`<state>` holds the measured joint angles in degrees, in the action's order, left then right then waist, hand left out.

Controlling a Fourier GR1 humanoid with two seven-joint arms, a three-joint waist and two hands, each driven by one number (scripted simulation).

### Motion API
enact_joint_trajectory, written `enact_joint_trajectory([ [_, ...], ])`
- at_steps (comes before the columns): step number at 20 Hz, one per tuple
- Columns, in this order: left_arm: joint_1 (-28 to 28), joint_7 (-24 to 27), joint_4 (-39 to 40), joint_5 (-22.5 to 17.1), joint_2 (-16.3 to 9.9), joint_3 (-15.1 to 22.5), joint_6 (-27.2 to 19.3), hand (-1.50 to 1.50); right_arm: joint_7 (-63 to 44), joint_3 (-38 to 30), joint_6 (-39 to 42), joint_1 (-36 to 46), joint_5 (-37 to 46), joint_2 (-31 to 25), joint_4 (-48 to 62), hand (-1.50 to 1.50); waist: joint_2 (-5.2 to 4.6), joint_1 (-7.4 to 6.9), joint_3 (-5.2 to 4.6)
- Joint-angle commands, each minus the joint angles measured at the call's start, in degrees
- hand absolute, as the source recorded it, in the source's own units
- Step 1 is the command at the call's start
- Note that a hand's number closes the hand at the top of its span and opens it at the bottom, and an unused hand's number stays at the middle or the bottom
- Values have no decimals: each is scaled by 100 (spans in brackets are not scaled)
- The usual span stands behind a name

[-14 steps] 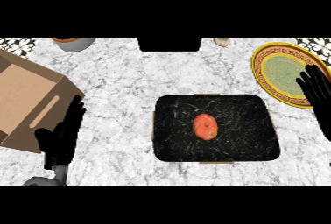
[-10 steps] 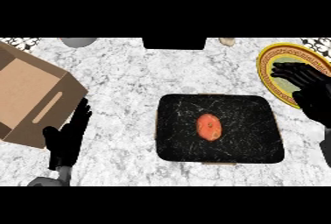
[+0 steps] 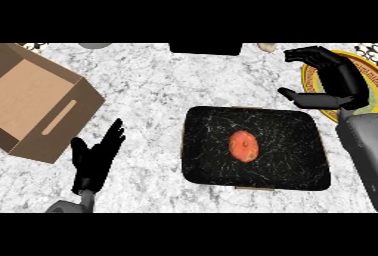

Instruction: Pick the squash from the tray and place it in the plate

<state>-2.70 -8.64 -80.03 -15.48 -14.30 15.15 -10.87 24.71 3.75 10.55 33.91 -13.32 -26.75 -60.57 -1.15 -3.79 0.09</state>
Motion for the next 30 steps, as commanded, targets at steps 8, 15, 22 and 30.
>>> enact_joint_trajectory([
  [8, 213, -99, -95, -44, 45, -149, 82, 0, 1236, 494, 1073, 1094, 1206, -357, 1733, -150, 92, 228, -8],
  [15, 76, -333, -44, -88, -84, -343, 103, 0, 1127, 1462, 1673, 1333, 2395, -971, 1328, -150, 115, 306, -11],
  [22, 304, 58, 166, -5, -12, -426, 284, 0, -128, 1883, 1314, 713, 2999, -505, 10, -150, 138, 406, -13],
  [30, 189, -219, 12, 338, 359, -291, 76, 0, -1083, 1867, 1053, 440, 3777, 293, -471, -150, 116, 354, -10],
])
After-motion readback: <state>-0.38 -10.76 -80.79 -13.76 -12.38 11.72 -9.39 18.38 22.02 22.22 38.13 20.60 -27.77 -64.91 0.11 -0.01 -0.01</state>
